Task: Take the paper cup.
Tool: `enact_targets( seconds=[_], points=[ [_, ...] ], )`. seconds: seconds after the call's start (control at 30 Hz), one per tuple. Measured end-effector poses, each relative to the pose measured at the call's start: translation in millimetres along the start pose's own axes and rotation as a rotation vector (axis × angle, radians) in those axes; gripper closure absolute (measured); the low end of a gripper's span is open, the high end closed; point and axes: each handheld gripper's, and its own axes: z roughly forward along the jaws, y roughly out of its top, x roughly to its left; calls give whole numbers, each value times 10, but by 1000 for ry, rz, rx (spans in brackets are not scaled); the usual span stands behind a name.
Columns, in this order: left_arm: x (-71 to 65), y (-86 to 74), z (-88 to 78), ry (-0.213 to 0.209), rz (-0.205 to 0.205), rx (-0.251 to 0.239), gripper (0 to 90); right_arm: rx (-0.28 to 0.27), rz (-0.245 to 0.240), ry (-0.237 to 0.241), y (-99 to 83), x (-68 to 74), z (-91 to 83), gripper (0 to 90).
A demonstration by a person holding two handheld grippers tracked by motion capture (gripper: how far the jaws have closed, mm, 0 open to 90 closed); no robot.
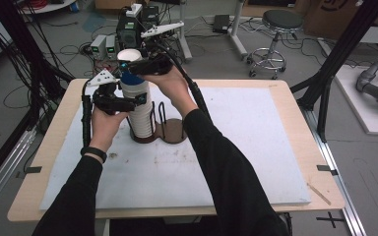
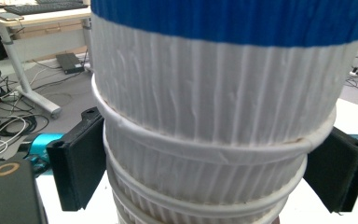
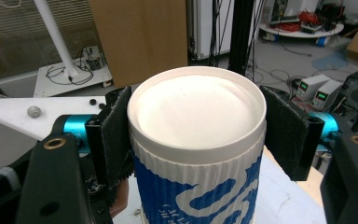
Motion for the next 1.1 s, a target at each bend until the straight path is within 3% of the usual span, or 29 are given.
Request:
enact_targets(
  seconds=[0.77, 1.1],
  points=[
    [3, 3, -9, -1, -2, 4, 117, -201, -30, 24, 266, 101, -420, 302],
    [0, 5, -8, 1, 4, 8, 117, -227, -68, 12, 332, 122, -713, 302]
  ],
)
